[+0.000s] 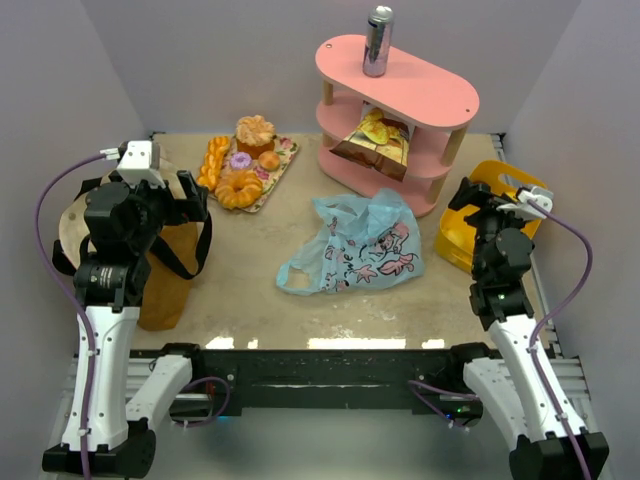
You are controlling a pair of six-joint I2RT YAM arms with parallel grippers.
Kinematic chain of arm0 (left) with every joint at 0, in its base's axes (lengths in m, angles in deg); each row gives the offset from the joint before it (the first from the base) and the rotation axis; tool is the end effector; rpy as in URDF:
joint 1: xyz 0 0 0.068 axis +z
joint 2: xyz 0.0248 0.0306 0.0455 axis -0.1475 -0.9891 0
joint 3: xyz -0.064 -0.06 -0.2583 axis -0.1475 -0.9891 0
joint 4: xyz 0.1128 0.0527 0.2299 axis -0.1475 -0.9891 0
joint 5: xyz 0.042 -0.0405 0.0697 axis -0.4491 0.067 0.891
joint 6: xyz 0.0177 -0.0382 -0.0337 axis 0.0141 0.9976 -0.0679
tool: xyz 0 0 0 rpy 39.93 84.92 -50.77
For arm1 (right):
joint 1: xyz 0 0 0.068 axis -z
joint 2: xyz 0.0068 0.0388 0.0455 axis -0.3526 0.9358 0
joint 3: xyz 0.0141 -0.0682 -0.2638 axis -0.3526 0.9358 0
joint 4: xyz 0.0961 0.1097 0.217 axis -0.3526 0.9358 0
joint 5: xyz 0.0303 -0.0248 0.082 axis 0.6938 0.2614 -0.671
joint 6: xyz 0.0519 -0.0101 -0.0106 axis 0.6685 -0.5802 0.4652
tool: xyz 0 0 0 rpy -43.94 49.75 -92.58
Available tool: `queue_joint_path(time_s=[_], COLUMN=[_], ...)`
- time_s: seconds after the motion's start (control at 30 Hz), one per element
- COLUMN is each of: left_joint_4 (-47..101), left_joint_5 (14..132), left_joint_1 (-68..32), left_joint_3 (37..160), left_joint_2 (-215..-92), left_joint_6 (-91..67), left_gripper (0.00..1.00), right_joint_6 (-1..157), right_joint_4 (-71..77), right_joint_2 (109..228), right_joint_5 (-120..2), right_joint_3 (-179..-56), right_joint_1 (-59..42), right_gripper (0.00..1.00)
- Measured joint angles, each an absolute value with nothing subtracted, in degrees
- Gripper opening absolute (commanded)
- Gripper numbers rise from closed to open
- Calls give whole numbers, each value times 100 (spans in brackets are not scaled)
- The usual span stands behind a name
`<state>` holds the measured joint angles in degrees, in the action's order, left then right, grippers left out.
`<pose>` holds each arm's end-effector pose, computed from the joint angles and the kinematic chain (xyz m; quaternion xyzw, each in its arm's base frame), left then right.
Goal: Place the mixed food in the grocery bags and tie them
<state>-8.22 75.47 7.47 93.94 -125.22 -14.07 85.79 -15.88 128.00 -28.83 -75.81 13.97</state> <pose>0.1552 -0.0064 0.4259 -0.0247 0.7791 -0.0970 0.6189 0.1743 0.0068 0.3373 0.1927 0.6085 0.0204 0.7695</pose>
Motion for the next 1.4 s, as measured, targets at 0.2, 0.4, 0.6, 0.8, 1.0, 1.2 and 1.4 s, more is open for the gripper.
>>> queue_joint_path(time_s=[0.2, 0.4, 0.6, 0.8, 1.0, 1.2, 1.4], left_joint_4=[-769, -487, -511, -848, -1001, -997, -518], left_joint_5=[7510, 7479, 7647, 8366, 8277, 7630, 6388], left_joint_1=[747, 747, 744, 744, 744, 744, 705], left_joint_3=[9387, 9217, 9189, 9180, 8795, 8439, 8194], left_joint_2=[-12524, -12515, -12585, -12524, -12701, -12959, -13055], left_joint_6=[-1396, -1313, -1431, -1702, -1728, -1824, -1560], left_gripper=[100, 100, 100, 100, 85, 17, 0], right_joint_6=[8995, 8903, 8693, 8693, 8717, 8641, 8608], right_joint_4=[-694, -74, 763, 1308, 1795, 2252, 2486], right_joint_2=[12548, 12249, 12459, 12616, 12765, 13270, 13493], right_joint_5=[-2844, -3185, -3589, -4037, -4536, -5038, -5397], right_joint_3=[-7697, -7905, -8757, -9339, -9575, -10029, -10088], right_joint_1=[1397, 1397, 1397, 1397, 1397, 1397, 1397], right_gripper=[99, 99, 99, 98, 93, 91, 89])
